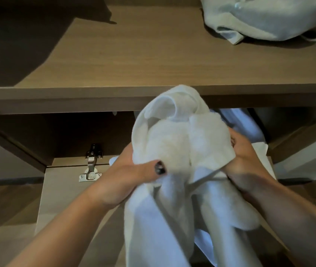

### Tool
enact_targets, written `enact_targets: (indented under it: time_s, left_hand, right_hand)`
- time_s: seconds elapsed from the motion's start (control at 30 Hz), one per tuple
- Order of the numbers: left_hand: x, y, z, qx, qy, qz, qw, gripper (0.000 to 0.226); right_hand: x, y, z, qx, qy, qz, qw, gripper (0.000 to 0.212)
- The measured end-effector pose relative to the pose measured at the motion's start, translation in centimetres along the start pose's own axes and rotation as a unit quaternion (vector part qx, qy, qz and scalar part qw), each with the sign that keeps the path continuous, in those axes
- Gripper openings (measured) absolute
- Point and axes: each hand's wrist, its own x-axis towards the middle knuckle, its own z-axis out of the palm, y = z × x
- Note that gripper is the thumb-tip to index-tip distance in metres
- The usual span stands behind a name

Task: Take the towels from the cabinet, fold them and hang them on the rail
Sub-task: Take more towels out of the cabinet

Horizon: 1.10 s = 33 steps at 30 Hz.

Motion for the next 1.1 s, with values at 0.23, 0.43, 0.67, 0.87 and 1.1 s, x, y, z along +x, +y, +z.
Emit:
enact_targets:
  time_s: [0.23, 0.43, 0.67, 0.87, 1.1]
  left_hand:
    - [-0.6, 1.2, 2.7, 0.017, 0.086, -0.033, 0.996, 0.073]
    - [-3.9, 5.5, 5.7, -0.032, 0.152, -0.149, 0.977, 0.063]
    - [-8.8, 16.1, 9.9, -0.093, 0.203, -0.249, 0.943, 0.050]
    - [-11.1, 27.9, 12.7, -0.082, 0.246, -0.250, 0.933, 0.038]
    - [-13.6, 43.4, 14.2, -0.054, 0.302, -0.209, 0.929, 0.021]
  right_hand:
    - [-1.2, -1.2, 0.7, 0.015, 0.079, 0.124, 0.989, 0.028]
    - [-4.1, -6.8, 0.1, -0.007, 0.025, 0.246, 0.969, 0.047]
    - [-5.8, -19.3, 0.4, 0.010, -0.080, 0.271, 0.959, 0.050]
    - [-4.7, -31.9, 1.9, 0.072, -0.088, 0.298, 0.948, 0.051]
    - [-2.5, -46.1, 5.8, 0.019, -0.031, 0.290, 0.956, 0.035]
